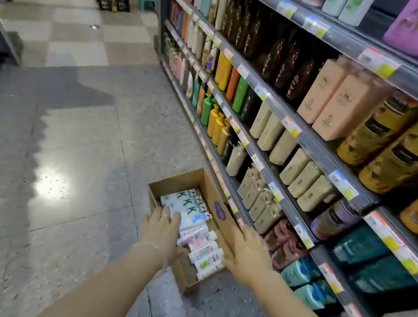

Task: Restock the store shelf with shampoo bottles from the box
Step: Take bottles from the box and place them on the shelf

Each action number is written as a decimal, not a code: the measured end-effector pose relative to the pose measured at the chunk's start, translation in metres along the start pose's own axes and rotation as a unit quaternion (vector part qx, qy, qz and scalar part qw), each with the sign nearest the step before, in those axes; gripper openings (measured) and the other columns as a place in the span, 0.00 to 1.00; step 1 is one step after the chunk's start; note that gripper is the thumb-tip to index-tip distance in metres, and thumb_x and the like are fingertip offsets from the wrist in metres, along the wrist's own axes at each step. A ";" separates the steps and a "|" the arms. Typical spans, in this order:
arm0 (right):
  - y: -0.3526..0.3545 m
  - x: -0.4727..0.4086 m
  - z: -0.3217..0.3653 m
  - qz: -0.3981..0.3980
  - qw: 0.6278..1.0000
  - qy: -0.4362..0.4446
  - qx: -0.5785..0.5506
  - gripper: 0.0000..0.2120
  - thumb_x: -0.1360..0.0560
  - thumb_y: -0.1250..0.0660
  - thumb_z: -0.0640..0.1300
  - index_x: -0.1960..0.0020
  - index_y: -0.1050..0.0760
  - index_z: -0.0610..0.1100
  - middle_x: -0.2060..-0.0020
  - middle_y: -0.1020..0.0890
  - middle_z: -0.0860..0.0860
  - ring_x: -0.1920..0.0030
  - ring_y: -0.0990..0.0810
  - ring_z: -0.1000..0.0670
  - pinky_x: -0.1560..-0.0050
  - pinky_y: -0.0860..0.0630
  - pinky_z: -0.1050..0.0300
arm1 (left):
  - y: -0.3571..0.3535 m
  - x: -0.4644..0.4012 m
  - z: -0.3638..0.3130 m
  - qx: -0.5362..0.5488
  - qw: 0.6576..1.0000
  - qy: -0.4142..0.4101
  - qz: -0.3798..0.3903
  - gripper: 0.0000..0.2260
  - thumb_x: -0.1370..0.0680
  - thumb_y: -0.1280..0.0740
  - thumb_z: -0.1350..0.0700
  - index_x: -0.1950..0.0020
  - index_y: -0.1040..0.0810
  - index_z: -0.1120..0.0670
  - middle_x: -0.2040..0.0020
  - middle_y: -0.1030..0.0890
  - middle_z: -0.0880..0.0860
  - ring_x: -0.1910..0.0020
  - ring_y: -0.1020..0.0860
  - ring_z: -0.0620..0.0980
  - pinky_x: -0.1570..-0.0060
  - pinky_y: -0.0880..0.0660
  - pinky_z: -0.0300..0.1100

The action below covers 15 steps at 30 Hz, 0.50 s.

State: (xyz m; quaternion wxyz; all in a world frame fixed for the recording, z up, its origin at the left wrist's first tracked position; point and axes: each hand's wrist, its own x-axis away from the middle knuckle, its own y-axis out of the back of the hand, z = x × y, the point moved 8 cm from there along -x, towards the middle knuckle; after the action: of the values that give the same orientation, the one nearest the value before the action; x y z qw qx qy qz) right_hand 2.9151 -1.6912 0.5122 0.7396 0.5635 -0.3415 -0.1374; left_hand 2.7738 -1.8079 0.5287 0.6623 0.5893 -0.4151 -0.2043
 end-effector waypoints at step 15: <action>-0.071 -0.206 -0.089 0.114 0.967 -0.172 -0.149 0.41 0.28 0.35 0.60 0.24 0.54 0.49 0.25 0.45 0.43 0.25 0.46 0.43 0.28 0.43 0.47 | -0.037 -0.262 -0.008 -0.052 0.981 -0.074 0.171 0.37 0.27 0.38 0.39 0.26 0.50 0.53 0.25 0.46 0.56 0.26 0.48 0.58 0.30 0.42 0.51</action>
State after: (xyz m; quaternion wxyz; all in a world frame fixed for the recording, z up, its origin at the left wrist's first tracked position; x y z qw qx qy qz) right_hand 2.8367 -1.5278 0.3628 0.7562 0.3719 -0.5013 -0.1961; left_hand 2.6380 -1.6120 0.4129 0.6845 0.4577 -0.5467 -0.1521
